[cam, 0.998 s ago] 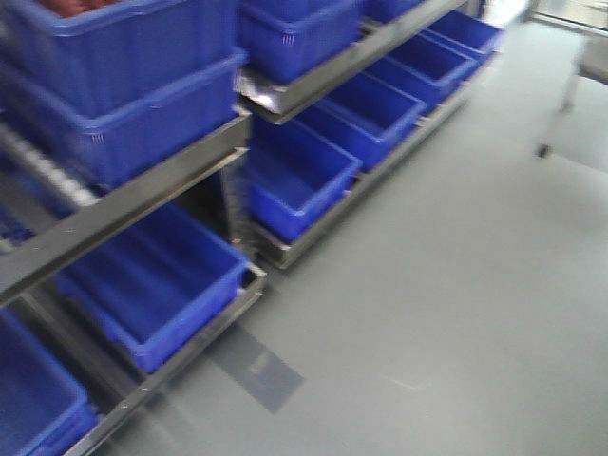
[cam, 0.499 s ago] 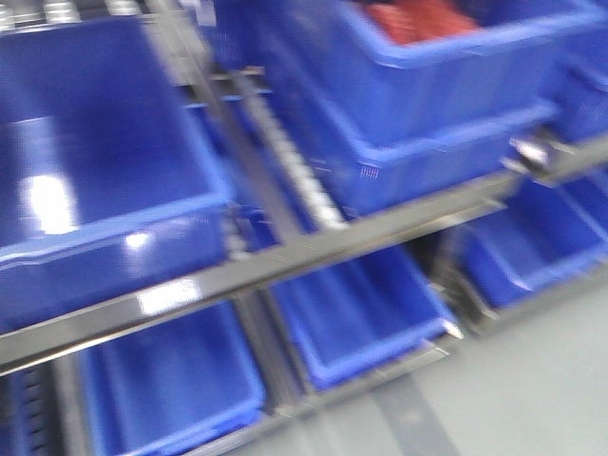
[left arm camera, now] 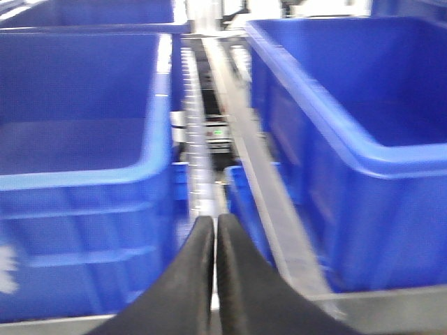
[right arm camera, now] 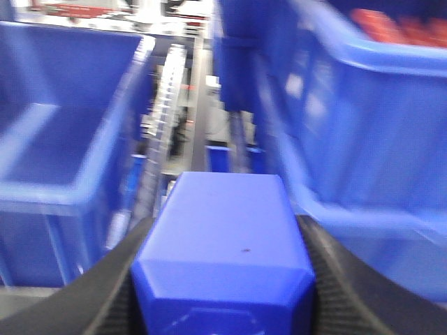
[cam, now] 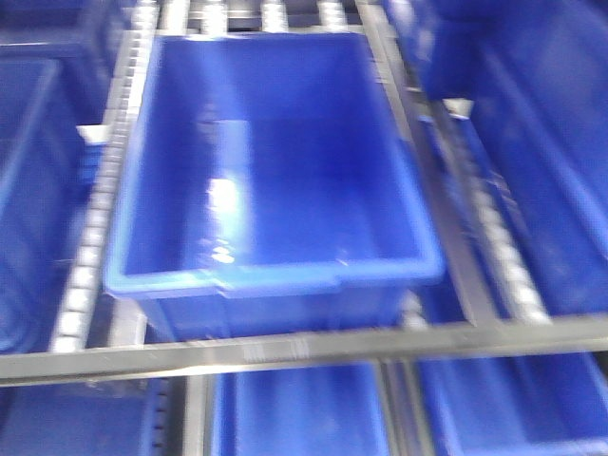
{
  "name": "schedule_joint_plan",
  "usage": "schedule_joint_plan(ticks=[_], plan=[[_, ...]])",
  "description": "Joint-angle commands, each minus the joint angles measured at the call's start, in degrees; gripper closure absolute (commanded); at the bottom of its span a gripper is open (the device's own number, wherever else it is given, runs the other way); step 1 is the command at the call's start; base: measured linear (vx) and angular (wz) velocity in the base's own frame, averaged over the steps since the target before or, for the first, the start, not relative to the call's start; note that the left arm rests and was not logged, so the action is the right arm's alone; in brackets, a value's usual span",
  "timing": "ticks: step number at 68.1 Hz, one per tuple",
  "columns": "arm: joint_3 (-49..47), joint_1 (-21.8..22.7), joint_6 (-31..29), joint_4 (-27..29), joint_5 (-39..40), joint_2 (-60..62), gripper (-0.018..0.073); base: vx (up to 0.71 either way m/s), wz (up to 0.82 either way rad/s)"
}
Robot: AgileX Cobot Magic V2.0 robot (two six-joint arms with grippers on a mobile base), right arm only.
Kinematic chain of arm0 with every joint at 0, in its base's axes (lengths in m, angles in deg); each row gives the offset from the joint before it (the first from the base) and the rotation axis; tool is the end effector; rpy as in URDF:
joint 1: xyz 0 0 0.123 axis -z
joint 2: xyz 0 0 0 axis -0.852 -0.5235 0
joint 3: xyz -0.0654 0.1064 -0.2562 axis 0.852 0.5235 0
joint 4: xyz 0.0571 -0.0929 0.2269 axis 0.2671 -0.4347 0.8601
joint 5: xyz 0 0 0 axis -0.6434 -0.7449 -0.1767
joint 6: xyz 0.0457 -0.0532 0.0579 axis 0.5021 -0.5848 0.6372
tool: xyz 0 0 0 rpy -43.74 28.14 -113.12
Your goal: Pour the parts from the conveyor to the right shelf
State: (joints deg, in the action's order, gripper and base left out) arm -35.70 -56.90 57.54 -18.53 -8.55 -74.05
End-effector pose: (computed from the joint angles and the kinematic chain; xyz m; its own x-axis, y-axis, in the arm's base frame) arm 0.0357 0.0004 0.2700 -0.1419 -0.1090 -0.9839 -0.0039 0.9940 -0.1096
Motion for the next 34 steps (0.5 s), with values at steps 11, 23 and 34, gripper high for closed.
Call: schedule_joint_plan(ticks=[11,23,34], plan=[[-1.58,0.05,-0.40,-0.10,4.61,-0.66,0.0565,0.21,0.28],[-1.58,0.05,-0.40,-0.10,4.61,-0.66,0.0565,0.22,0.12],[-1.58,0.05,-0.40,-0.10,4.61,-0.66,0.0565,0.21,0.05]])
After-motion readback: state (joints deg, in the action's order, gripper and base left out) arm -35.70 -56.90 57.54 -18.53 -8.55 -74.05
